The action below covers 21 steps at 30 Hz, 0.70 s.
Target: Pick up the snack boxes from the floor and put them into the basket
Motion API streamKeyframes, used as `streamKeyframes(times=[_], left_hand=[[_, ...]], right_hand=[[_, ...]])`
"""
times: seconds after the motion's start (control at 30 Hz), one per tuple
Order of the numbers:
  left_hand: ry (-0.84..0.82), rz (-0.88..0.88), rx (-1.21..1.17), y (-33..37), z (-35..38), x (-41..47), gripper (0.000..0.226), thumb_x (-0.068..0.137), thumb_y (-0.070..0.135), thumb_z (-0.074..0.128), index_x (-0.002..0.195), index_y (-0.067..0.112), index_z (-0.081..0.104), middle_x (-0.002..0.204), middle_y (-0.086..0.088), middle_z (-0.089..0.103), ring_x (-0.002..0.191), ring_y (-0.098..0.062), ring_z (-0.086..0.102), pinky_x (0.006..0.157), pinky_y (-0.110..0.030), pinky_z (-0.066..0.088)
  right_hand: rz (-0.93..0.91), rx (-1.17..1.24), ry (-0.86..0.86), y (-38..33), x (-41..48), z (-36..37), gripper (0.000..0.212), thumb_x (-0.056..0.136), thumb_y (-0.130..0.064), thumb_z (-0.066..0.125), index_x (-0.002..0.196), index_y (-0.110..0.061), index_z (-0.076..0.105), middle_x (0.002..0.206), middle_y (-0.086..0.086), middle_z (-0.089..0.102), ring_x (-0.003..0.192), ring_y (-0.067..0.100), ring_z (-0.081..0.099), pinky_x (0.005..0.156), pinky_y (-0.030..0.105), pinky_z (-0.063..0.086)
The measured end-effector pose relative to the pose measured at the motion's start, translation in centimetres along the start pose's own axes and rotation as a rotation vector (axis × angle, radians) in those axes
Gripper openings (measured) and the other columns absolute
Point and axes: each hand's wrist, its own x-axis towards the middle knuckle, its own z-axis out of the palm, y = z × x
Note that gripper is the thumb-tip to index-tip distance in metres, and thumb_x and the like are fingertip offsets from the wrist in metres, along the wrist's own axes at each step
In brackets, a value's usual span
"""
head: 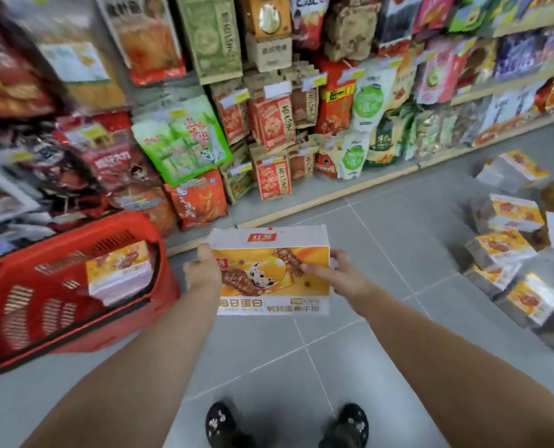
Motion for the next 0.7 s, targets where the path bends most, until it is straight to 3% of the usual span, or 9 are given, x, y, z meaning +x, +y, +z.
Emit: streamKeyframes(times=[0.07,0.13,0.2,0.3,0.37,0.47,0.7], left_hand=[[0.072,-0.058,-0.040,-1.3,-5.4,3.6,0.061,0.099,0.045,0.032,0.139,0.000,0.041,0.142,-0.024,0.046,0.130,-0.039,0.044,0.108,-0.042,0.033],[0.084,-0.103,-0.114,-2.3,-11.9,7.4,0.054,0.102,0.036,0.032,0.137,-0.002,0.043,0.140,-0.024,0.047,0.128,-0.039,0.047,0.103,-0.041,0.040],[0.117,-0.128,-0.164,-3.2,-17.1,10.3,0.050,0.102,0.031,0.031,0.137,-0.003,0.043,0.140,-0.023,0.048,0.128,-0.038,0.048,0.101,-0.040,0.042],[0.233,-0.224,-0.236,-4.0,-22.9,13.6,0.064,0.096,0.049,0.030,0.140,0.003,0.040,0.136,-0.019,0.050,0.125,-0.042,0.047,0.108,-0.047,0.037],[0.282,-0.274,-0.277,-4.2,-24.8,15.1,0.074,0.091,0.059,0.032,0.141,0.005,0.038,0.136,-0.020,0.049,0.124,-0.042,0.047,0.110,-0.051,0.033],[0.300,-0.304,-0.364,-4.2,-27.2,17.9,0.070,0.096,0.052,0.038,0.144,0.001,0.034,0.141,-0.020,0.045,0.129,-0.039,0.043,0.109,-0.044,0.032],[0.356,-0.329,-0.359,-2.6,-29.8,27.3,0.066,0.090,0.043,0.051,0.147,0.016,0.030,0.142,-0.019,0.044,0.127,-0.041,0.045,0.109,-0.049,0.035]], right_hand=[[-0.067,-0.009,-0.108,-1.3,0.5,5.5,0.079,0.065,-0.020,0.086,0.129,-0.011,0.042,0.114,0.004,0.060,0.091,0.003,0.059,0.066,0.013,0.048],[-0.101,-0.040,-0.204,-2.5,1.4,12.5,0.085,0.056,-0.018,0.085,0.129,-0.007,0.042,0.118,0.009,0.059,0.097,0.008,0.061,0.071,0.017,0.052],[-0.111,-0.082,-0.288,-4.1,2.3,18.1,0.077,0.058,-0.008,0.085,0.123,-0.007,0.042,0.113,0.006,0.059,0.094,0.006,0.060,0.069,0.015,0.050],[-0.127,-0.160,-0.354,-6.0,4.4,25.1,0.076,0.061,-0.002,0.086,0.122,-0.014,0.042,0.108,0.001,0.057,0.094,0.010,0.058,0.069,0.019,0.047],[-0.132,-0.230,-0.387,-7.0,5.2,27.9,0.080,0.064,-0.004,0.086,0.127,-0.020,0.040,0.108,-0.003,0.057,0.094,0.009,0.058,0.072,0.021,0.048],[-0.126,-0.303,-0.407,-8.3,6.8,32.5,0.070,0.065,-0.008,0.086,0.123,-0.019,0.048,0.110,-0.002,0.064,0.095,0.011,0.063,0.079,0.026,0.051],[-0.255,-0.501,-0.472,-14.3,13.5,43.3,0.052,0.059,-0.008,0.088,0.095,-0.025,0.054,0.087,-0.014,0.061,0.081,0.008,0.063,0.063,0.018,0.045]])
